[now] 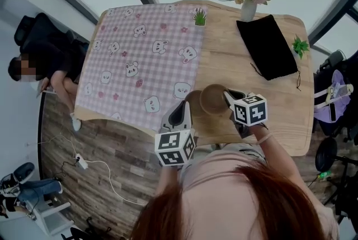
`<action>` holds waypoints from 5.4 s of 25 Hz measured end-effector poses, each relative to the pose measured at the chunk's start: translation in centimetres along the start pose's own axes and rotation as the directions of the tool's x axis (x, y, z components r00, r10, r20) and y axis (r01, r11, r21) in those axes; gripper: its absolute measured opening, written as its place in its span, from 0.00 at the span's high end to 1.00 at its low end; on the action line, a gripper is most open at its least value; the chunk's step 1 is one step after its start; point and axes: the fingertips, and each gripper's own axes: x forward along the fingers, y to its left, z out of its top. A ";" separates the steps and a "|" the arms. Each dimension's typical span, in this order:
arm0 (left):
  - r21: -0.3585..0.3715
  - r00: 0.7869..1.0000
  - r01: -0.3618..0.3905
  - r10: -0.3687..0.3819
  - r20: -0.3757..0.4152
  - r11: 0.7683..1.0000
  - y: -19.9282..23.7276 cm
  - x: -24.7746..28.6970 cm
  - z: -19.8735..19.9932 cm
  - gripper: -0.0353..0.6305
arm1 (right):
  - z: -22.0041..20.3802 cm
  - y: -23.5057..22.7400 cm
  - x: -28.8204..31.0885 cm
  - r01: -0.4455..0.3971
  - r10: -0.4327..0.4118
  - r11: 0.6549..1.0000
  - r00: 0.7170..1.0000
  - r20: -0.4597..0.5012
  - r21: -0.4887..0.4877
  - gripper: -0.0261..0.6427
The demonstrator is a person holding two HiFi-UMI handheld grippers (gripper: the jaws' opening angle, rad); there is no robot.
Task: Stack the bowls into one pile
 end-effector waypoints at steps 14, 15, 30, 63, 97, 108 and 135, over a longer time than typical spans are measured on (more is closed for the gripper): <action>-0.011 0.999 -0.041 0.041 0.003 0.999 0.9 -1.3 -0.3 0.93 | 0.8 2.9 1.7 -0.068 0.068 0.996 0.998 -0.006 -0.055 0.94; -0.012 0.999 -0.045 0.045 0.003 0.999 1.0 -1.4 -0.4 0.93 | 0.8 3.1 1.8 -0.071 0.071 0.996 0.997 -0.008 -0.059 0.94; -0.035 0.996 -0.087 0.087 0.007 0.996 2.7 -2.8 -0.8 0.93 | -0.6 5.0 4.7 -0.091 0.085 0.991 0.994 -0.063 -0.099 0.93; -0.038 0.997 -0.080 0.079 -0.010 0.996 3.9 -2.8 -1.0 0.93 | -1.9 5.0 6.4 -0.043 0.031 0.989 0.996 -0.088 -0.138 0.88; 0.060 0.989 -0.142 0.139 0.052 0.988 -5.9 0.5 1.1 0.93 | 3.2 0.0 -6.0 -0.026 0.104 0.918 0.978 0.178 -0.396 0.96; 0.109 0.991 -0.088 0.076 0.111 0.990 -8.2 -1.1 3.1 0.93 | 4.6 1.2 -10.4 0.053 0.090 0.911 0.942 0.323 -0.408 0.96; 0.166 0.971 -0.064 0.022 0.238 0.984 -11.3 -15.5 0.1 0.93 | 0.0 10.7 -23.5 0.175 0.047 0.921 0.837 0.545 -0.348 0.96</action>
